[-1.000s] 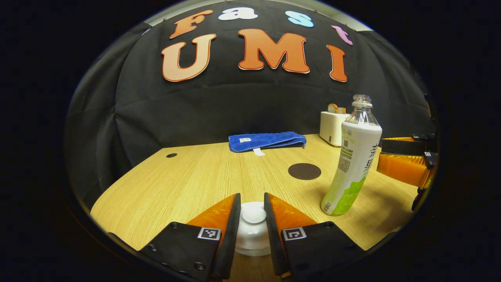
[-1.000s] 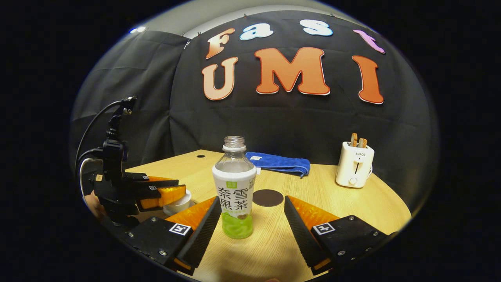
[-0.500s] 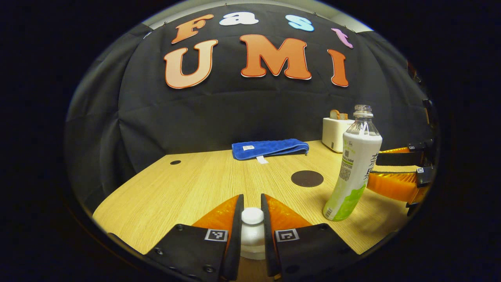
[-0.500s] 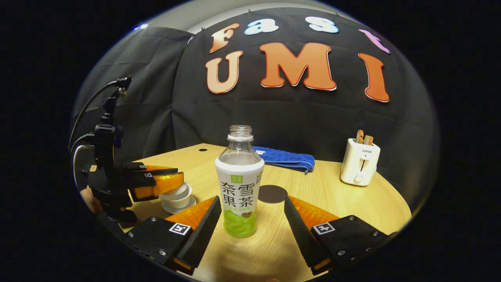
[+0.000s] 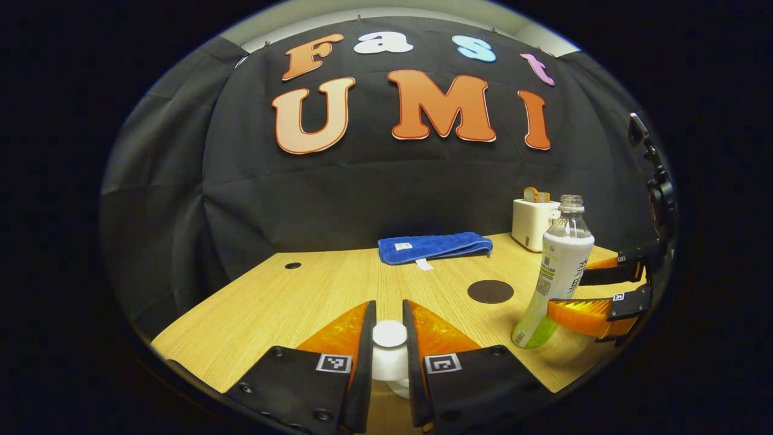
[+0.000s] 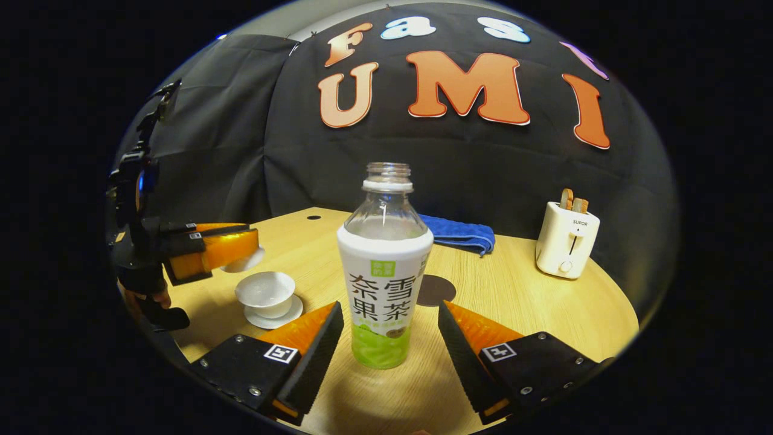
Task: Open the teacup lid with one hand, grasp the water bottle and pour water into the teacup with the other hand; after pouring, place the water bottle on the coaster and then close the teacup lid.
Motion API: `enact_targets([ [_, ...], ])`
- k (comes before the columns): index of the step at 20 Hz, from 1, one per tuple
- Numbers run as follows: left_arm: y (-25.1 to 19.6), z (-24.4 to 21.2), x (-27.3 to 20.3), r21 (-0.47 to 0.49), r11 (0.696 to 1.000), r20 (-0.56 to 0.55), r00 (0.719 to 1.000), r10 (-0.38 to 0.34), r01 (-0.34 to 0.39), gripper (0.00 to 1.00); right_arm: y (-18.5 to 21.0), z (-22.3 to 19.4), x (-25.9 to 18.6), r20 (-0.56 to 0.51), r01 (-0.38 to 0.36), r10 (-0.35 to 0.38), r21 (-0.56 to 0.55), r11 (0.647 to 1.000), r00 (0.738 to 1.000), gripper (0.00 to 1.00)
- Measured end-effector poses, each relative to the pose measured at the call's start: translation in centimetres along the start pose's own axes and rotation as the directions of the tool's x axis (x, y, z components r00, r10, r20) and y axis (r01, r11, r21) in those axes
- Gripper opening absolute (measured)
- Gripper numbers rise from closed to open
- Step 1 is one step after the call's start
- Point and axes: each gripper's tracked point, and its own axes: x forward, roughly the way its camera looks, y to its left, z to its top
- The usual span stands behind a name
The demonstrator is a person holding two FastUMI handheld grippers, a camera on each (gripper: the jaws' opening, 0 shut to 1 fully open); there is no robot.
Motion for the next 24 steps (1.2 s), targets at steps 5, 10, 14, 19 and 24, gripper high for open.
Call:
enact_targets([
  [5, 2.5, -0.3, -0.5, -0.002, 0.998, -0.008, 0.998, 0.062, -0.062, 0.29, 0.4, -1.0, 0.7, -0.047, 0.012, -0.012, -0.004, 1.000, 0.999, 0.83],
  [10, 4.3, -0.6, -1.2, -0.012, 0.996, -0.009, 0.996, 0.093, -0.093, 0.30, 0.7, -0.9, 1.1, -0.071, 0.025, -0.026, -0.004, 1.000, 0.997, 0.66],
  [14, 5.8, -0.5, -1.6, -0.019, 0.993, -0.006, 0.993, 0.117, -0.117, 0.30, 0.5, 0.0, 1.0, -0.066, 0.042, -0.047, -0.066, 0.997, 0.997, 0.64],
  [19, 8.1, -0.7, -2.1, -0.031, 0.989, -0.011, 0.989, 0.145, -0.145, 0.30, -1.5, 1.1, 0.7, -0.057, 0.120, -0.137, -0.235, 0.964, 0.989, 0.60],
  [24, 10.3, -0.8, -3.1, -0.035, 0.983, -0.011, 0.983, 0.182, -0.183, 0.30, -1.7, 2.2, 0.7, -0.046, 0.138, -0.162, -0.325, 0.936, 0.986, 0.64],
])
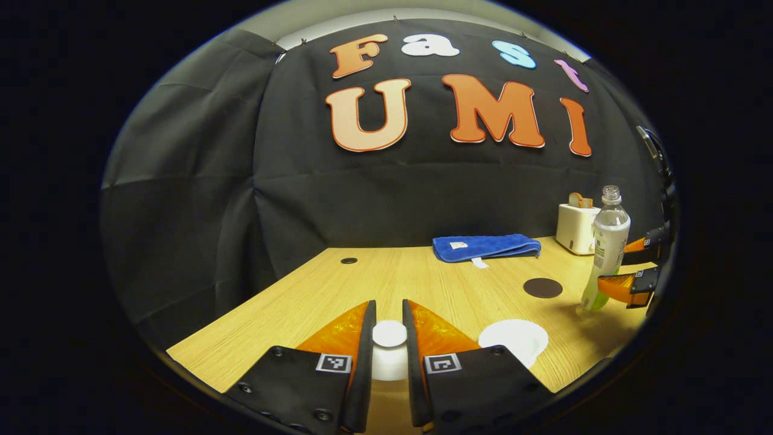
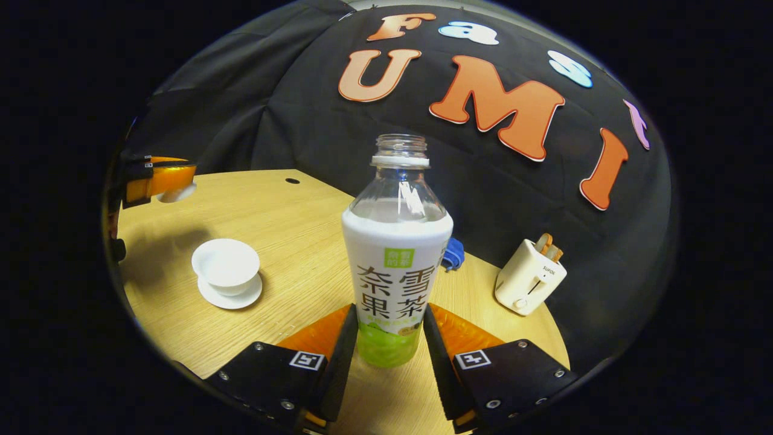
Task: Open the teacup lid with one hand, grasp the water bottle and pour water into the teacup with the other hand; after pouring, place the water bottle on the coaster and then close the teacup lid.
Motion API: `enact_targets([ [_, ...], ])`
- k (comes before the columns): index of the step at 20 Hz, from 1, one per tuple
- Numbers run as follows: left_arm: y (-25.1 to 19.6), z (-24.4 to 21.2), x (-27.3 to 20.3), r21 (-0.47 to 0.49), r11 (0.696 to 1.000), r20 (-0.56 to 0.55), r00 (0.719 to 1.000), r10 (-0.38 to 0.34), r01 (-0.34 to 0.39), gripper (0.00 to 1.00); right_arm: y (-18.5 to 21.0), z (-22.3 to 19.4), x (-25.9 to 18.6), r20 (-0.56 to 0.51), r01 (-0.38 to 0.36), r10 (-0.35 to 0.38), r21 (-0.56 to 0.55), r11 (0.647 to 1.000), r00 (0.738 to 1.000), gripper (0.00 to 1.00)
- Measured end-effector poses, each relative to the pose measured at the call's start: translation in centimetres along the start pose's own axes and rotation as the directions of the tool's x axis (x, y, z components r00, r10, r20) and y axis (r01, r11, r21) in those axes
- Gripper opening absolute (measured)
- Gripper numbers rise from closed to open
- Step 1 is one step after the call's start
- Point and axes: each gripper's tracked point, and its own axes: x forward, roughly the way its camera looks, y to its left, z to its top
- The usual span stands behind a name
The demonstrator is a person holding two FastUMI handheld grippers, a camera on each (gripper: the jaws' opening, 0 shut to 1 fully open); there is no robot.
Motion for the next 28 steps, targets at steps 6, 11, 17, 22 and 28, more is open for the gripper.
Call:
enact_targets([
  [6, 1.7, -1.0, -0.4, 0.008, 1.000, -0.013, 1.000, 0.029, -0.029, 0.28, -0.5, 0.6, 0.4, 0.000, 0.043, -0.043, -0.114, 0.993, 0.999, 0.63],
  [11, 2.8, -1.6, -0.7, -0.005, 0.999, -0.022, 0.999, 0.044, -0.044, 0.29, -0.5, 1.5, 0.2, 0.035, 0.104, -0.098, -0.284, 0.953, 0.995, 0.63],
  [17, 3.6, -2.1, -1.0, 0.001, 0.998, -0.023, 0.998, 0.058, -0.058, 0.30, 0.9, 3.1, 0.5, 0.097, 0.141, -0.110, -0.420, 0.896, 0.989, 0.63],
  [22, 4.3, -2.7, -1.3, -0.004, 0.998, -0.031, 0.997, 0.067, -0.067, 0.30, 2.1, 3.7, 0.9, 0.145, 0.178, -0.116, -0.549, 0.816, 0.983, 0.63],
  [28, 4.9, -3.2, -1.3, -0.004, 0.997, -0.038, 0.997, 0.074, -0.074, 0.30, 3.0, 3.7, 0.6, 0.192, 0.221, -0.122, -0.678, 0.701, 0.974, 0.62],
])
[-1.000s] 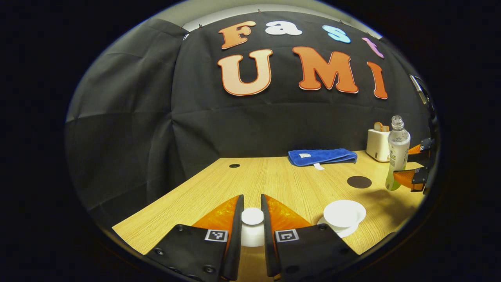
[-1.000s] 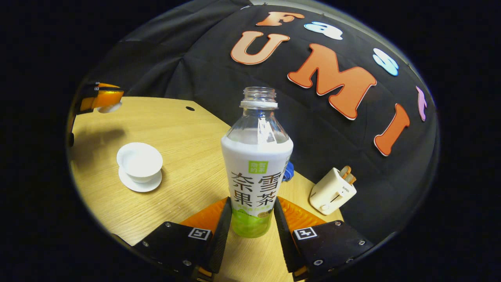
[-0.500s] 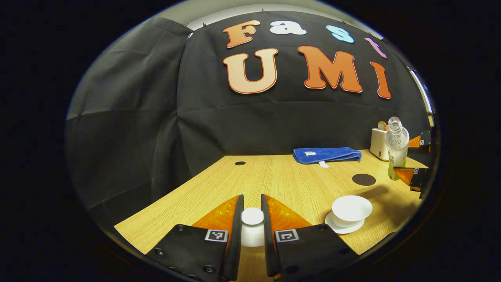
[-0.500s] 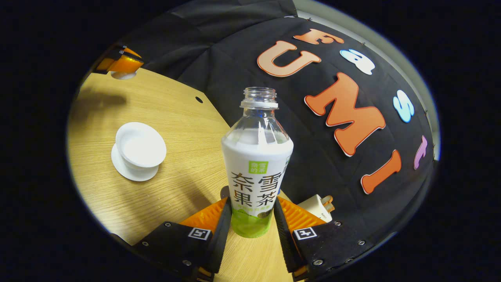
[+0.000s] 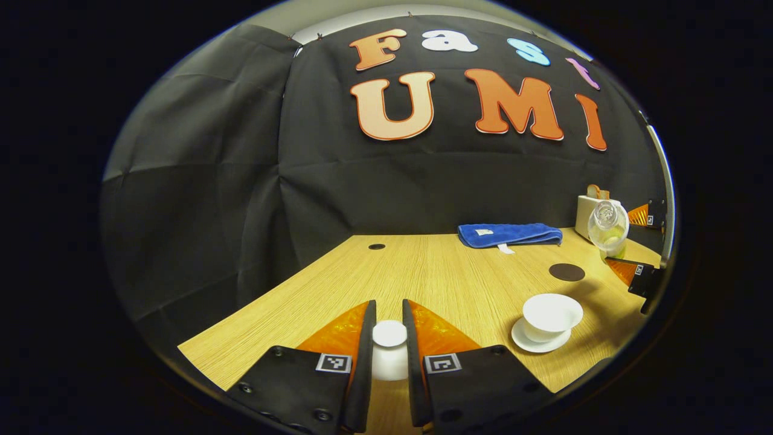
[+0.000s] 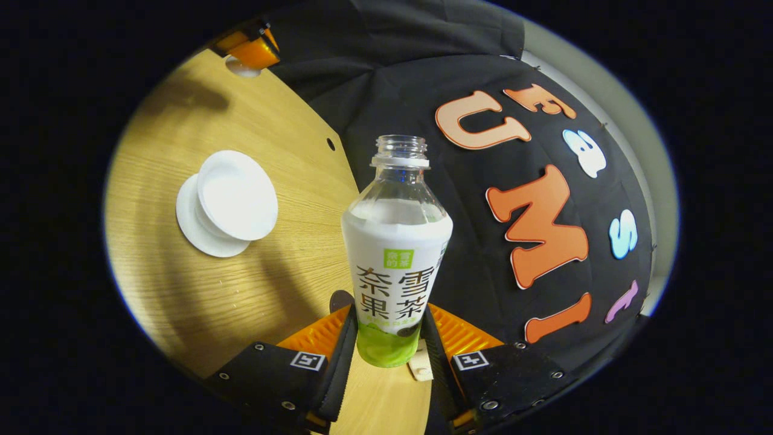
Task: Open the teacup lid with one hand, grasp the water bottle and pour water into the teacup with the other hand; after pouring, place the water bottle on the coaster and then close the teacup lid.
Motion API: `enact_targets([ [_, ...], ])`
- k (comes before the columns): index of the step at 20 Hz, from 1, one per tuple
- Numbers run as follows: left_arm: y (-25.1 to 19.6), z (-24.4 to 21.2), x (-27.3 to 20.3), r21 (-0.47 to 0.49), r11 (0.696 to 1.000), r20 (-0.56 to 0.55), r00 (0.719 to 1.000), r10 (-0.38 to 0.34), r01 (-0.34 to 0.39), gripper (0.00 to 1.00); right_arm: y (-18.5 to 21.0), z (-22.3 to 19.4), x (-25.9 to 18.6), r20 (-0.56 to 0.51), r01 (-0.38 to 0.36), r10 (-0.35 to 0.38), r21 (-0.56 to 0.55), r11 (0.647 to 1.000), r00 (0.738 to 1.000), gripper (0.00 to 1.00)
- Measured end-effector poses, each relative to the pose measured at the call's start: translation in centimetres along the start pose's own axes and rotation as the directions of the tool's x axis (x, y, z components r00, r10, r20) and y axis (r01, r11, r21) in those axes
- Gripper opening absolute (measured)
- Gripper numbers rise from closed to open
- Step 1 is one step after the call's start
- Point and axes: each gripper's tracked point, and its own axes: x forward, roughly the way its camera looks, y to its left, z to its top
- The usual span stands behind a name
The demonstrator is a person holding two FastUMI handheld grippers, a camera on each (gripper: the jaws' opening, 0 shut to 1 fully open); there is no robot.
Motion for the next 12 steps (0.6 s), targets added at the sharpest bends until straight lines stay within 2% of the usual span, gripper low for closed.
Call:
enact_targets([
  [5, 0.7, -0.7, -0.2, -0.009, 1.000, -0.007, 1.000, 0.003, -0.003, 0.30, 0.3, 0.5, 0.0, 0.030, 0.032, -0.028, -0.140, 0.990, 0.999, 0.63],
  [12, 1.6, -1.3, -0.4, -0.021, 1.000, -0.018, 1.000, 0.009, -0.009, 0.30, -1.0, 1.4, 1.2, 0.073, 0.094, -0.075, -0.301, 0.949, 0.995, 0.62],
])
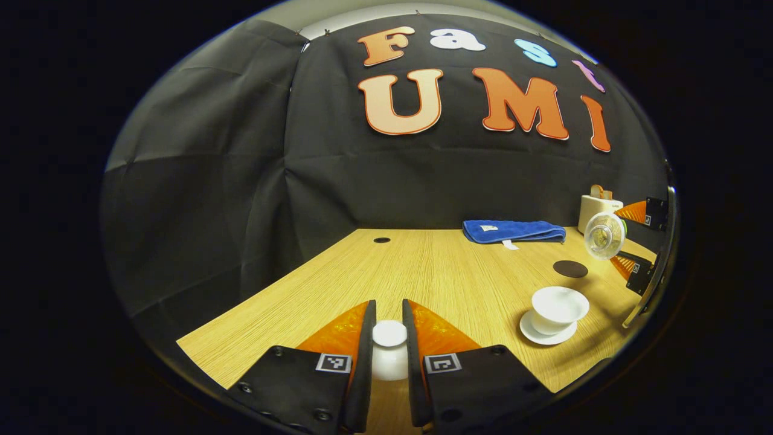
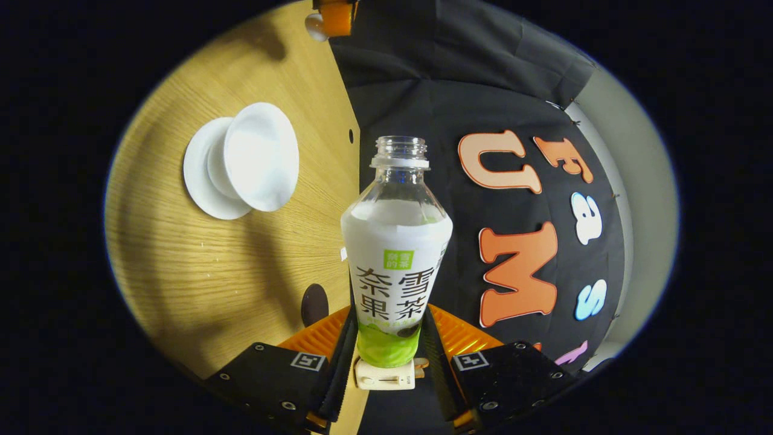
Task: Open the teacup lid with one hand, grasp the water bottle and pour water into the teacup with the other hand; after pouring, place the water bottle on the coaster and then close the teacup lid.
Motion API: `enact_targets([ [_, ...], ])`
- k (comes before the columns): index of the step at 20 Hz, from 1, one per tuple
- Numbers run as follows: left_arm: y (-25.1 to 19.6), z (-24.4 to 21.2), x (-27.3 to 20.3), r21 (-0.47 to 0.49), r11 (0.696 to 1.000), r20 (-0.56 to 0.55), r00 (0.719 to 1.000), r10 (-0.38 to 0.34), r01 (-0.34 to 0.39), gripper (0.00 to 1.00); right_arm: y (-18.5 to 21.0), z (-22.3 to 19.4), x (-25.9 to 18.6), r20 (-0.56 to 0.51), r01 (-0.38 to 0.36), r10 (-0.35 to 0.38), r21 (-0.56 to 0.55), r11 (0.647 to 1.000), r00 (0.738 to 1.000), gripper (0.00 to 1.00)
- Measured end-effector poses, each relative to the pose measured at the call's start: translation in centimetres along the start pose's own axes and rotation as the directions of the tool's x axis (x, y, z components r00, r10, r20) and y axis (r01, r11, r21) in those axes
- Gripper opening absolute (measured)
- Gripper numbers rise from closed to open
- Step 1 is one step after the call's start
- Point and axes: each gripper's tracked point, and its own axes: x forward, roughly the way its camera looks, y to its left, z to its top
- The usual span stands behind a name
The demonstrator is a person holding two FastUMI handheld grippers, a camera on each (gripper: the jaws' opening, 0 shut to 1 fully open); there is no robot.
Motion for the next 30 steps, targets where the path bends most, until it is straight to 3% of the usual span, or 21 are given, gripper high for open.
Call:
enact_targets([
  [8, 0.5, -0.4, 0.1, -0.005, 1.000, -0.001, 1.000, 0.001, -0.001, 0.30, -1.2, 0.4, 0.4, 0.034, 0.086, -0.081, -0.149, 0.985, 0.996, 0.65],
  [13, 0.9, -0.6, 0.0, -0.009, 1.000, -0.003, 1.000, 0.004, -0.004, 0.30, -1.9, 0.7, 0.6, 0.055, 0.131, -0.123, -0.207, 0.970, 0.991, 0.62],
  [30, 1.0, -0.2, -0.5, -0.003, 1.000, 0.010, 1.000, 0.005, -0.005, 0.30, -4.7, 0.9, 1.0, 0.113, 0.298, -0.276, -0.325, 0.898, 0.954, 0.62],
])
